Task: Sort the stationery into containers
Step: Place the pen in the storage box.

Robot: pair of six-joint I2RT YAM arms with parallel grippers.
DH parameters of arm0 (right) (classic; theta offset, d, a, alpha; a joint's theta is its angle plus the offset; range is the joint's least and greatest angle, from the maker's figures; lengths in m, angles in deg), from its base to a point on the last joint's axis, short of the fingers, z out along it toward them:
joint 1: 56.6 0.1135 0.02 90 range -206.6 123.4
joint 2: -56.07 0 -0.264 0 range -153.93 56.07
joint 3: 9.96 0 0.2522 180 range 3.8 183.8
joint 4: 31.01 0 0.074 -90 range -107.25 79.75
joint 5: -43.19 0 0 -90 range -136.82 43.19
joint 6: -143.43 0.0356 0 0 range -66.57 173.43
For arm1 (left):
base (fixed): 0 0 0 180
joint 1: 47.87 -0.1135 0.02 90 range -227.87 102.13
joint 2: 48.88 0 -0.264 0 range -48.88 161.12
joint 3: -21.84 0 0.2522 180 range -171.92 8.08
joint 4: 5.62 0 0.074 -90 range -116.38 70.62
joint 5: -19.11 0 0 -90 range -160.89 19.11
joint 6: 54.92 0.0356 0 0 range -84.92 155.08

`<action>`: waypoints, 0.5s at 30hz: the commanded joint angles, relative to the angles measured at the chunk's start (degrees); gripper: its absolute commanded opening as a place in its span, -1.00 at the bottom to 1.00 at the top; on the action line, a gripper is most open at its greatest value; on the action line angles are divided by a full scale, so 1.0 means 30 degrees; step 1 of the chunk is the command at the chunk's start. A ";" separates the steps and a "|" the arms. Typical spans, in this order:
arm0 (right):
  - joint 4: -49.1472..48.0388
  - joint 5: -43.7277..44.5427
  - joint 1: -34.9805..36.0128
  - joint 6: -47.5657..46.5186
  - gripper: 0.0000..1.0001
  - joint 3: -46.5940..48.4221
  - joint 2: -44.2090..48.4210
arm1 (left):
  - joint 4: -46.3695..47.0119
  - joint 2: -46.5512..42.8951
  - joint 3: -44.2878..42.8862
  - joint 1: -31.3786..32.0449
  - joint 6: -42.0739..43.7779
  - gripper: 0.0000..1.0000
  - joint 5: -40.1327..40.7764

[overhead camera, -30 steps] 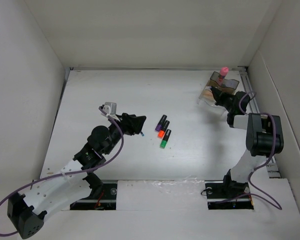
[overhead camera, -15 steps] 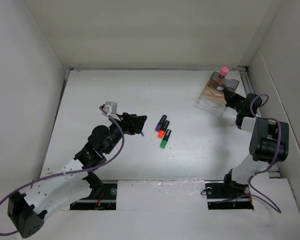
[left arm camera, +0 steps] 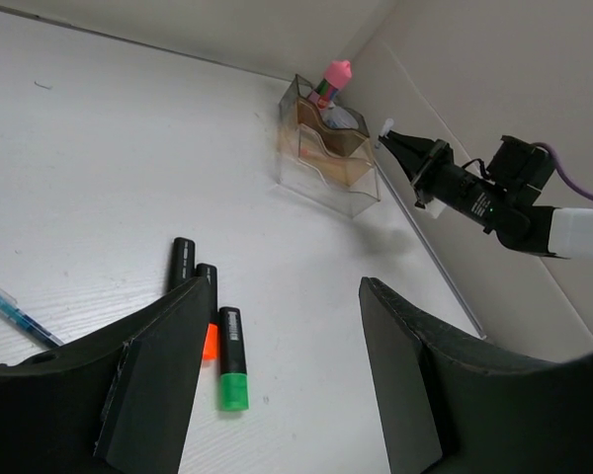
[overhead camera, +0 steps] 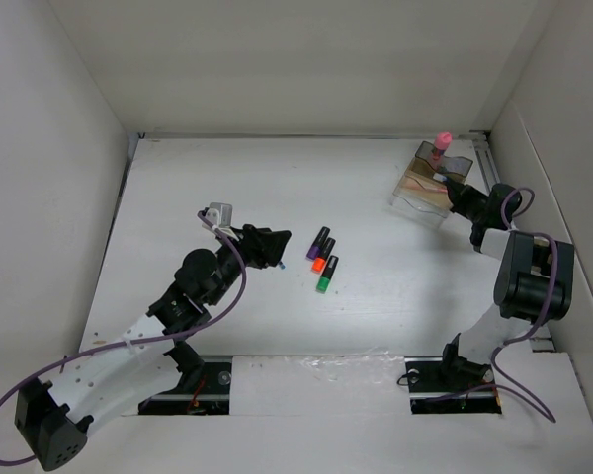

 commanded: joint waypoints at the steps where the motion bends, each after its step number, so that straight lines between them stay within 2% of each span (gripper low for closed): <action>1: 0.0420 0.0275 -0.0145 0.1097 -0.97 0.0816 0.0047 | 0.0890 -0.0357 0.0071 -0.0036 -0.0146 0.17 -0.0172; 14: 0.0596 -0.0018 -0.0319 0.0922 -0.93 0.2046 -0.1596 | 0.1064 -0.0181 0.0071 -0.0036 -0.0146 0.17 0.0003; 15: 0.0596 -0.0018 -0.0321 0.0922 -0.88 0.2046 -0.1596 | 0.1065 -0.0181 0.0071 -0.0036 -0.0146 0.17 0.0003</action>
